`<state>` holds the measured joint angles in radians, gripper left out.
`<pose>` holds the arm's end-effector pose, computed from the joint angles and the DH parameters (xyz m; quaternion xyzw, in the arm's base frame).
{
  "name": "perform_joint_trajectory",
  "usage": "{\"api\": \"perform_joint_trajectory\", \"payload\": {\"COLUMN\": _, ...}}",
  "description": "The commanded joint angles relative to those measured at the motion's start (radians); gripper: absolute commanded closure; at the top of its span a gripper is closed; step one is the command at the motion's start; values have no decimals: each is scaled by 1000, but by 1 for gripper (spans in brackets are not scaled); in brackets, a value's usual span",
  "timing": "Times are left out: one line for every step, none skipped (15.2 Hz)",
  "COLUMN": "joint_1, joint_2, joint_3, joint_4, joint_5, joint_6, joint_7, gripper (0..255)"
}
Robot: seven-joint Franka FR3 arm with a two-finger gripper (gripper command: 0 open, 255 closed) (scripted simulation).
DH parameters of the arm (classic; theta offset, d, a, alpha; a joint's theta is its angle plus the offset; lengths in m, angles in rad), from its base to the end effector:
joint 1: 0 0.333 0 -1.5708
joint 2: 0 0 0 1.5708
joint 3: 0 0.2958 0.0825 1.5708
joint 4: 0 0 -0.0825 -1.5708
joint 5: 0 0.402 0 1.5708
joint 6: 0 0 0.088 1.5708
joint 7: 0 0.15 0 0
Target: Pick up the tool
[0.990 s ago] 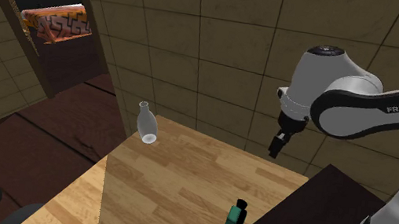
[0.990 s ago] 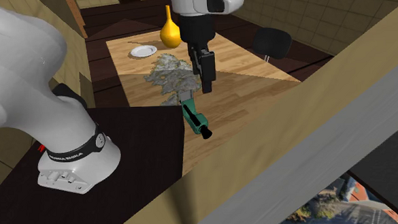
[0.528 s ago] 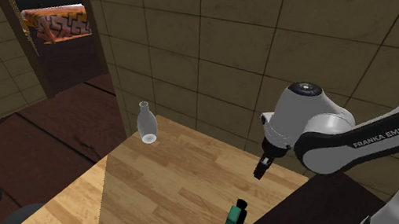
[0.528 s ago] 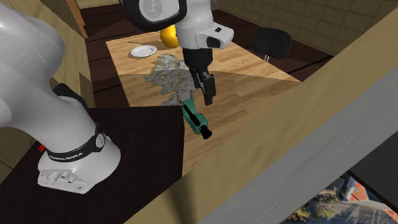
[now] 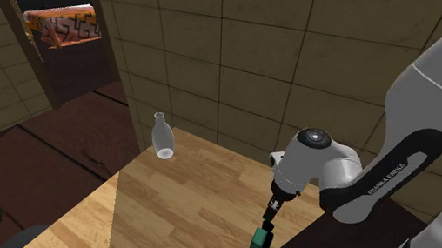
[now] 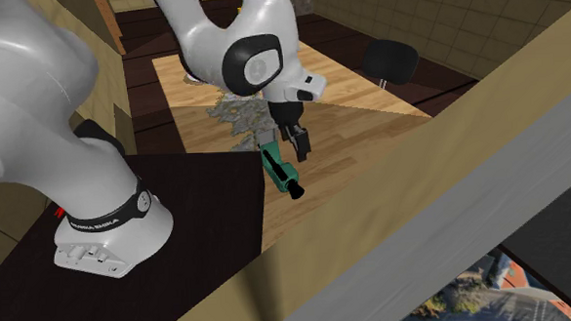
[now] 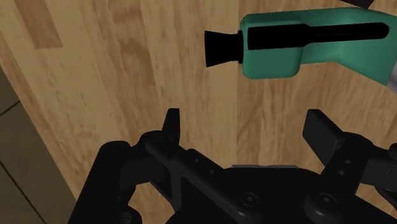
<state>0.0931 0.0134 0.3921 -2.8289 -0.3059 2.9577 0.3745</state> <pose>0.3327 0.1967 0.1287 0.9771 0.2021 0.0668 0.0068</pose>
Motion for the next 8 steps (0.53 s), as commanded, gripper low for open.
{"api": "perform_joint_trajectory", "payload": {"joint_1": 28, "joint_2": 125, "joint_3": -71, "joint_4": 59, "joint_5": -379, "joint_6": 59, "joint_7": 286, "gripper": 0}}
{"api": "perform_joint_trajectory", "payload": {"joint_1": 105, "joint_2": 177, "joint_3": -156, "joint_4": 93, "joint_5": -514, "joint_6": 80, "joint_7": 400, "gripper": 0}}
{"api": "perform_joint_trajectory", "payload": {"joint_1": 191, "joint_2": 227, "joint_3": -244, "joint_4": 129, "joint_5": -623, "joint_6": 104, "joint_7": 498, "gripper": 0}}
{"api": "perform_joint_trajectory", "payload": {"joint_1": 272, "joint_2": 276, "joint_3": -321, "joint_4": 166, "joint_5": -721, "joint_6": 128, "joint_7": 592, "gripper": 0}}
{"api": "perform_joint_trajectory", "payload": {"joint_1": 348, "joint_2": 324, "joint_3": -391, "joint_4": 205, "joint_5": -812, "joint_6": 154, "joint_7": 684, "gripper": 0}}
{"api": "perform_joint_trajectory", "payload": {"joint_1": 400, "joint_2": 356, "joint_3": -437, "joint_4": 230, "joint_5": -865, "joint_6": 172, "joint_7": 741, "gripper": 0}}
{"api": "perform_joint_trajectory", "payload": {"joint_1": 436, "joint_2": 376, "joint_3": -474, "joint_4": 244, "joint_5": -899, "joint_6": 188, "joint_7": 779, "gripper": 0}}
{"api": "perform_joint_trajectory", "payload": {"joint_1": 468, "joint_2": 398, "joint_3": -509, "joint_4": 259, "joint_5": -938, "joint_6": 204, "joint_7": 821, "gripper": 0}}
